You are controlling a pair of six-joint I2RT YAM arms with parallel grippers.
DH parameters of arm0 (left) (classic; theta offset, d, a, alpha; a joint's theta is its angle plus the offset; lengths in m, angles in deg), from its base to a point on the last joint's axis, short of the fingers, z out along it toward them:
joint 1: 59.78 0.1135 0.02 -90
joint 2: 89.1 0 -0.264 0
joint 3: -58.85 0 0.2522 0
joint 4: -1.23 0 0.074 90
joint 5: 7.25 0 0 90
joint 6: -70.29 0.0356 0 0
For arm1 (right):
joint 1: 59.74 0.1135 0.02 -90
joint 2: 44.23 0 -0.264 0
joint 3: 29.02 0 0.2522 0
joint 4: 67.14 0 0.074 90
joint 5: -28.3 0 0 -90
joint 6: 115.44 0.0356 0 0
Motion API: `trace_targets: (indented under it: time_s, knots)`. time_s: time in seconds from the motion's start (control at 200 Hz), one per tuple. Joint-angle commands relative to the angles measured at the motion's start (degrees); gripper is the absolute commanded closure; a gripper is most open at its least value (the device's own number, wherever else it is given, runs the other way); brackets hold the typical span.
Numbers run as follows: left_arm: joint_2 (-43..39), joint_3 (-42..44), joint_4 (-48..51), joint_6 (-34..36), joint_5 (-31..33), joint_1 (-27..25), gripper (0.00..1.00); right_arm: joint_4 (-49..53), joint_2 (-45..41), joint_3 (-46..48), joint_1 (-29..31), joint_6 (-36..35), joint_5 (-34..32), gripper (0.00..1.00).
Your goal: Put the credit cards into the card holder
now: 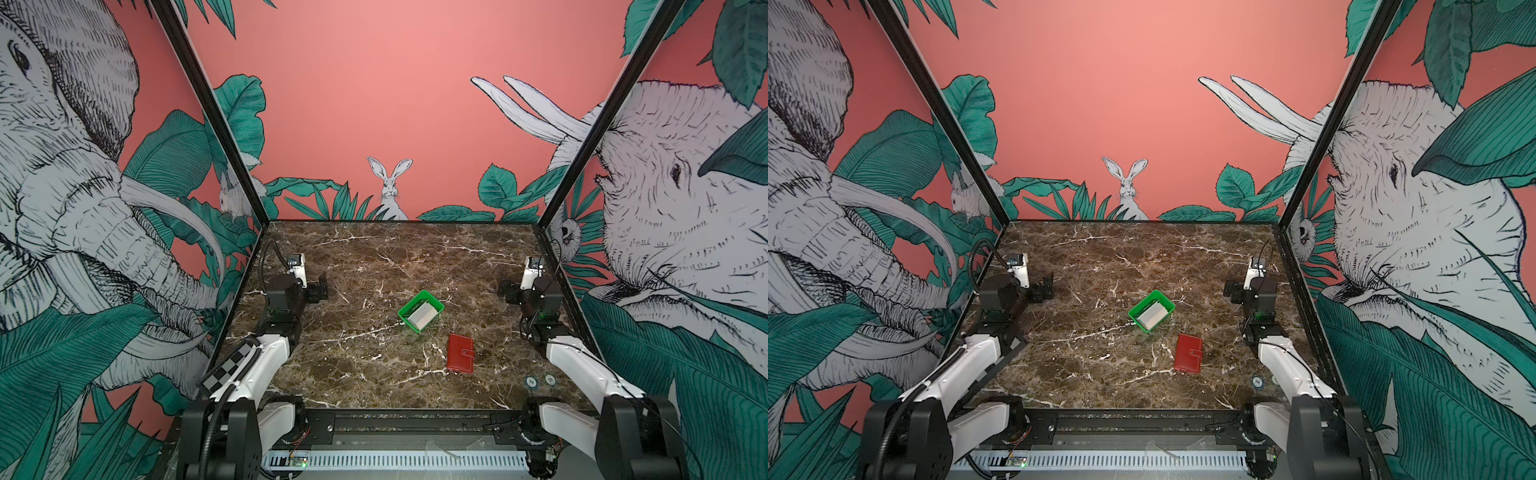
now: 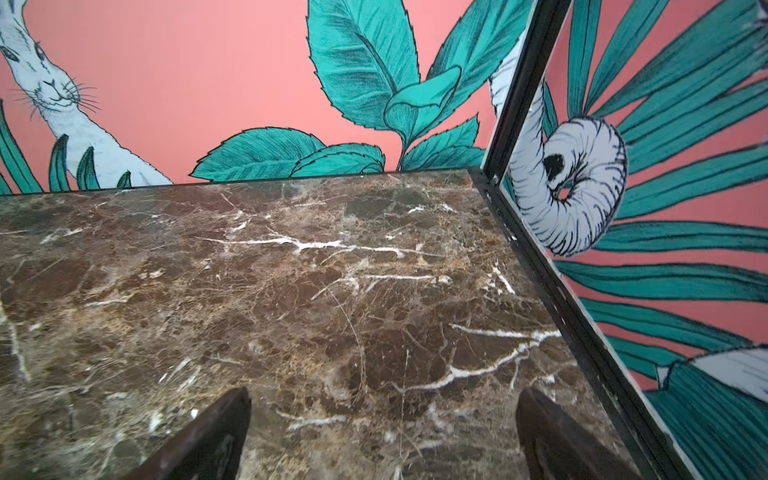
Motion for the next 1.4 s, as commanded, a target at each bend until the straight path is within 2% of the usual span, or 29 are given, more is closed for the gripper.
trace_targets:
  time_s: [0.0,0.08,0.185,0.32,0.39,0.555,0.66,0.78,0.995,1.215,1.39]
  knots:
    - [-2.85,-3.71,15.93,-8.86,-5.58,-1.72,0.01,11.48,-3.04,-3.4,1.32,6.21,1.52,0.02]
    - [-3.99,-5.35,21.15,-10.59,-6.06,-5.29,0.01,18.91,-3.68,-7.01,3.15,10.81,0.16,0.02]
    - [-5.78,-5.44,23.35,-13.89,-6.93,-10.89,0.01,28.43,-2.75,-11.88,5.79,15.93,1.18,0.02]
    - [-6.16,-4.81,24.51,-20.4,-10.64,-14.73,0.01,33.3,-3.19,-13.71,11.86,19.69,1.26,0.02]
    - [-5.97,-5.04,25.85,-22.78,-10.51,-16.95,0.01,37.06,-3.48,-14.9,16.02,21.54,-1.45,0.02]
    - [-4.06,-4.67,25.29,-27.18,-10.14,-22.62,0.01,42.25,-3.07,-15.44,24.48,24.99,-3.01,0.04]
    - [-2.34,-3.02,20.77,-31.76,-11.7,-24.32,0.01,41.93,-3.13,-13.44,27.01,27.32,1.12,0.04]
    - [1.31,-1.81,13.97,-35.11,-16.97,-24.88,0.01,41.2,-2.79,-11.24,29.21,29.63,3.86,0.07]
    - [8.16,-6.33,15.39,-33.18,-16.79,-28.53,0.03,37.37,-0.2,-8.25,30.46,33.2,9.4,0.24]
    - [14.28,-5.52,6.35,-36.16,-19.75,-29.73,0.08,35.06,5.74,-7.92,31.48,34.74,13.08,0.32]
    - [19.7,-6.43,-0.05,-38.94,-20.94,-29.74,0.14,25.55,11.74,-7.44,31.84,39.74,19.47,0.49]
